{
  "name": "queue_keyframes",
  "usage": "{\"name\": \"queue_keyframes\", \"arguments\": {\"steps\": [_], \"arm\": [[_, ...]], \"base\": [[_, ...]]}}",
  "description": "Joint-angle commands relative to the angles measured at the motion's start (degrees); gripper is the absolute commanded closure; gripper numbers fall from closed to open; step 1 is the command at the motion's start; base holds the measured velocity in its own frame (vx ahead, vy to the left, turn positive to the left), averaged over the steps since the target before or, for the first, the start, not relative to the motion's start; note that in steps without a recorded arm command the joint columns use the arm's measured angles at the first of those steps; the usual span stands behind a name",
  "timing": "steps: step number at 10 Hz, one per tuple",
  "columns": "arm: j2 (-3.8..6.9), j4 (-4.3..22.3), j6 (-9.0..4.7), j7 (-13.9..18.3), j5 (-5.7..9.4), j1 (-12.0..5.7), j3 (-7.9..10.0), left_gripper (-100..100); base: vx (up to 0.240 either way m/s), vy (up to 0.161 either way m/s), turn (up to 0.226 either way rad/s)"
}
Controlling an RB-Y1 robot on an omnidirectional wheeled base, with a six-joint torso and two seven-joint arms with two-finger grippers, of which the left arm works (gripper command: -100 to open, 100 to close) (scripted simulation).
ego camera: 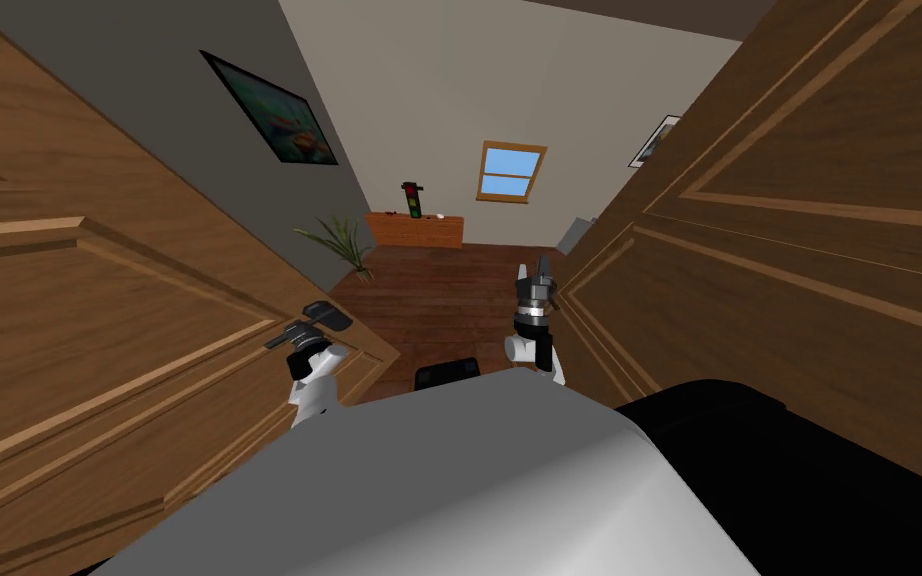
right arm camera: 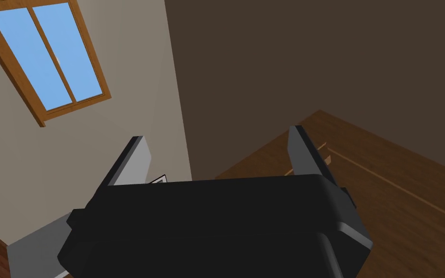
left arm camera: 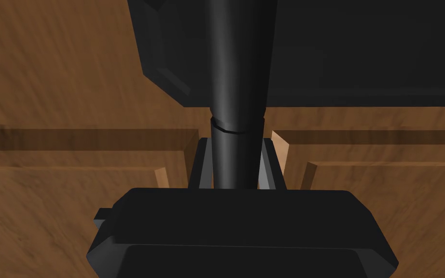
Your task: Push the door open
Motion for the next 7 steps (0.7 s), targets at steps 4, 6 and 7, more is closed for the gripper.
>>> {"name": "queue_keyframes", "arguments": {"steps": [4,6,7], "arm": [[1.03,-0.82,-0.52,-3.47,4.53,1.86,4.14,100],[1.18,-0.6,-0.28,-3.62,4.77,2.1,4.54,100],[1.34,-0.89,-0.41,-4.33,5.32,2.26,6.01,100]], "base": [[0.191,0.001,-0.036],[0.131,0.026,0.004],[0.153,0.053,0.041]]}}
